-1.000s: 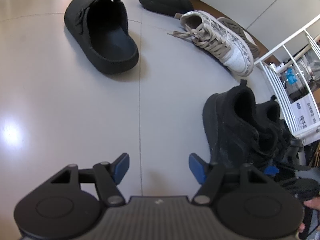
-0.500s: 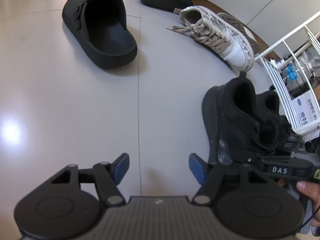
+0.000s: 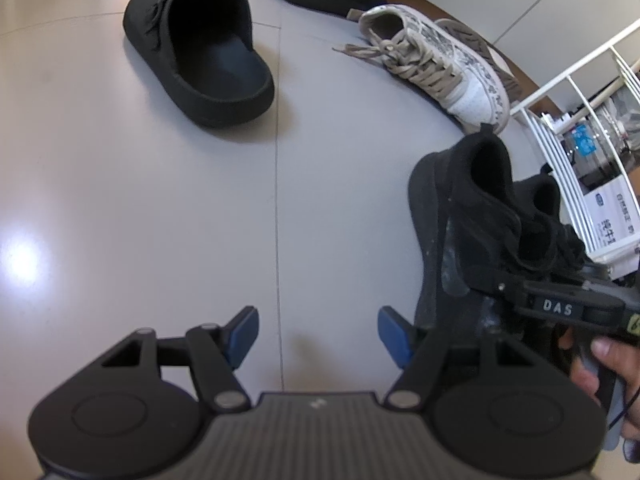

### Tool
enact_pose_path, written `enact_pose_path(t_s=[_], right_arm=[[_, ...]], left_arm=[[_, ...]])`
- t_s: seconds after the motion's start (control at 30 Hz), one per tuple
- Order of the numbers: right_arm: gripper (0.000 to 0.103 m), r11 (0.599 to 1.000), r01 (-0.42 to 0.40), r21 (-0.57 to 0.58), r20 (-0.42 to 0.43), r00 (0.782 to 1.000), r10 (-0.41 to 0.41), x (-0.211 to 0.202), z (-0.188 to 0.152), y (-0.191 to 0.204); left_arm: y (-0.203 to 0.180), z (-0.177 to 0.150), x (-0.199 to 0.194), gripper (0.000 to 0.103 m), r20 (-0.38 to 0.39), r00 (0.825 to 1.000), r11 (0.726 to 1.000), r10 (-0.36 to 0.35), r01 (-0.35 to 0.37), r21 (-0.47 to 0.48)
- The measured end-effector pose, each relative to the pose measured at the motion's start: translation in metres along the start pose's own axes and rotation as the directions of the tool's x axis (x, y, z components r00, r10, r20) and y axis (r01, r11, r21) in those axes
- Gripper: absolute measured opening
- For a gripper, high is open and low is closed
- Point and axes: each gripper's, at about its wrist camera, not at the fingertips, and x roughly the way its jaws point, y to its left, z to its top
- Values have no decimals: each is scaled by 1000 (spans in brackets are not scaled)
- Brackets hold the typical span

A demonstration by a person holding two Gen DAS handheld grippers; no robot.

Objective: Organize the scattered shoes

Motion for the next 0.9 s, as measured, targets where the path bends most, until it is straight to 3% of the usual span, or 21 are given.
enact_pose_path(t_s=[0.53,0.7,0.9], right_arm=[[70,999,11,40,-35,999,-9,-13,-16,-20],[78,998,-14,54,-68,998,17,-16,-17,-24],[79,999,-22,23,-67,998,23,-32,-22,-23]], left_arm=[[0,2,1,69,5,1000,1000,-3,3,-3],[0,2,2,69,4,1000,1000,-1,1,0],[-1,3,3,69,6,1000,1000,-2,2,4]])
